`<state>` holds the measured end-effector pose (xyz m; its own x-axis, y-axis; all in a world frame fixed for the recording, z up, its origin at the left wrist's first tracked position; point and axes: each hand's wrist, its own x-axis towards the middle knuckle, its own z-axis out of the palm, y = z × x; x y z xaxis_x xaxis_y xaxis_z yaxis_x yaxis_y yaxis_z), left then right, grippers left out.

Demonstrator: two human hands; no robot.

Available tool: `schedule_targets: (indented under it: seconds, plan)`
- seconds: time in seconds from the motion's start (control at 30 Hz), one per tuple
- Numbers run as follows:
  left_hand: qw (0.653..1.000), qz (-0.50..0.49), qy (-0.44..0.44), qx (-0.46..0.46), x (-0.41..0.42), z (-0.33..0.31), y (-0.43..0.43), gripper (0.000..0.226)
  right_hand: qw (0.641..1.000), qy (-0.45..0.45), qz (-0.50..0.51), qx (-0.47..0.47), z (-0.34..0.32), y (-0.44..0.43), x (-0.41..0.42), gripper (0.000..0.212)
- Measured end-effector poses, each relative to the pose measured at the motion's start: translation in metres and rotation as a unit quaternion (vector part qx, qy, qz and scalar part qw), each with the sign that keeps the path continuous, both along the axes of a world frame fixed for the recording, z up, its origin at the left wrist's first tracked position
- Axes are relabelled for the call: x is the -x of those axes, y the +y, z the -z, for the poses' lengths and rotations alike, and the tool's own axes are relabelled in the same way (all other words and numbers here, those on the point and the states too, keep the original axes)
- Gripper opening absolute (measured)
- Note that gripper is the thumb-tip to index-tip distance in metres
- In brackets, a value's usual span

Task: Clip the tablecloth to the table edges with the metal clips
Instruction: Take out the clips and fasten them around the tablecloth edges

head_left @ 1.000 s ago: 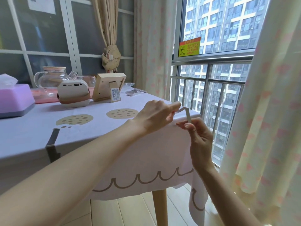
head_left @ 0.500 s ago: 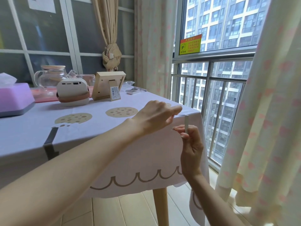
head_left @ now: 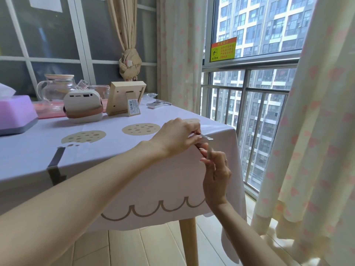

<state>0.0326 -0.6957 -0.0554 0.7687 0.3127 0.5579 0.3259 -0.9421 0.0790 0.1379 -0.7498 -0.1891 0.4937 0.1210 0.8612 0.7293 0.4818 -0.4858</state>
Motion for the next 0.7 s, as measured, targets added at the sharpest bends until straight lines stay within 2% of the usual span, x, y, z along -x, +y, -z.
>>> schedule_targets:
  seconds: [0.17,0.23,0.33,0.5,0.7]
  plan:
    - [1.0,-0.023,0.002,0.02,-0.002,0.002,0.001,0.025,0.999,-0.02,0.039,0.006,-0.003,-0.005,-0.003,0.011]
    - [0.999,-0.036,0.015,0.023,-0.002,0.002,-0.001,0.031,0.997,-0.024,0.07,0.011,-0.006,-0.007,-0.003,0.015]
    - [0.997,-0.055,0.048,-0.008,-0.001,0.0,-0.004,0.037,0.994,-0.039,0.101,0.018,-0.011,-0.011,0.0,0.015]
    - [0.993,-0.065,0.067,-0.066,0.0,-0.001,-0.004,0.032,0.995,-0.047,0.084,0.03,-0.006,-0.009,-0.006,0.018]
    - [0.992,-0.062,0.082,-0.073,0.001,-0.005,-0.002,0.033,0.995,-0.072,0.052,0.042,-0.008,-0.008,-0.012,0.023]
